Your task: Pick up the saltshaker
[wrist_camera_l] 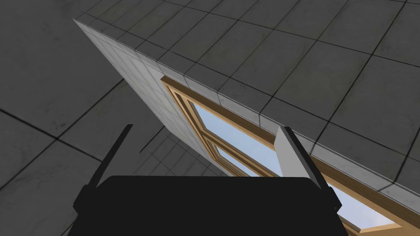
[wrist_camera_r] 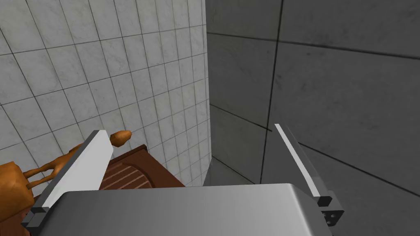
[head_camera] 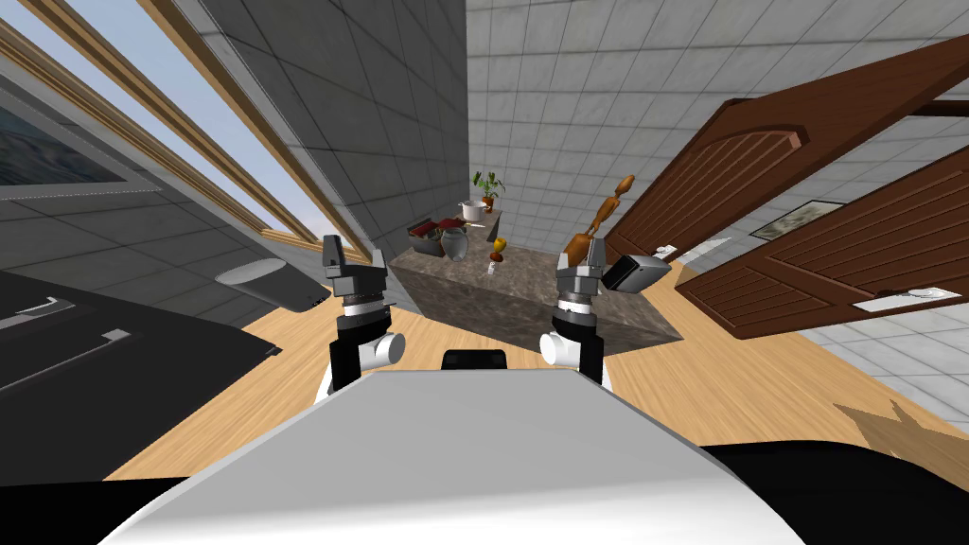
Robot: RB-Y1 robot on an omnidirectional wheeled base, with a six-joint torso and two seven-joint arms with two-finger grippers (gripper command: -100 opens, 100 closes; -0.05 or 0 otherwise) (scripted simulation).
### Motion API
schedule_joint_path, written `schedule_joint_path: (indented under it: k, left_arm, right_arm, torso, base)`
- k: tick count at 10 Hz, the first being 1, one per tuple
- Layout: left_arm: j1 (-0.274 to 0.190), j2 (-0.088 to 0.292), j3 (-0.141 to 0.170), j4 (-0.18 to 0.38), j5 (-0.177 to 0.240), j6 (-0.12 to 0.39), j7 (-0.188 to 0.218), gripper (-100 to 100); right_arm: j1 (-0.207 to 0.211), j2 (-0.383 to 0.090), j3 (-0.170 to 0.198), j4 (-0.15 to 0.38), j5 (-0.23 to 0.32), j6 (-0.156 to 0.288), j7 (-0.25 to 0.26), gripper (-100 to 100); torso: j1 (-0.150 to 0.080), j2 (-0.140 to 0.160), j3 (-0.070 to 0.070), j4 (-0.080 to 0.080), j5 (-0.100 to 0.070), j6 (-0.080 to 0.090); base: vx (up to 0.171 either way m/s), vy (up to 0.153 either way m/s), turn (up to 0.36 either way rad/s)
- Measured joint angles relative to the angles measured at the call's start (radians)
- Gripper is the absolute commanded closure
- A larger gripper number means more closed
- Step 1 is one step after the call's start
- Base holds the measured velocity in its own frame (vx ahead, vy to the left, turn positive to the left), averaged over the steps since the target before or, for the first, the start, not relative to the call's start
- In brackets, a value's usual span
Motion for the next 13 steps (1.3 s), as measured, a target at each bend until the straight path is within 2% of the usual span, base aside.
schedule_joint_path:
  k: [3, 6, 9, 13]
  left_arm:
    - [0.000, 0.000, 0.000, 0.000, 0.000, 0.000, 0.000, 0]
    - [0.000, 0.000, 0.000, 0.000, 0.000, 0.000, 0.000, 0]
    - [0.000, 0.000, 0.000, 0.000, 0.000, 0.000, 0.000, 0]
    - [0.000, 0.000, 0.000, 0.000, 0.000, 0.000, 0.000, 0]
  right_arm:
    - [-0.015, -0.056, -0.001, 0.016, -0.026, 0.035, -0.041, -100]
    - [-0.043, -0.112, -0.005, 0.055, -0.077, 0.099, -0.125, -100]
    - [-0.095, -0.139, -0.012, 0.101, -0.122, 0.172, -0.196, -100]
    - [-0.129, -0.165, -0.016, 0.147, -0.177, 0.254, -0.294, -100]
  torso:
    - [-0.002, 0.002, 0.001, 0.000, 0.000, 0.000]
    - [-0.003, 0.002, 0.001, 0.000, -0.001, 0.000]
    - [-0.002, 0.001, 0.001, 0.000, -0.001, 0.000]
    - [-0.001, 0.001, 0.001, 0.000, 0.000, 0.000]
  base:
    - [-0.029, -0.021, -0.017]
    - [-0.030, -0.035, -0.015]
    - [-0.026, -0.024, -0.012]
    - [-0.024, -0.020, -0.007]
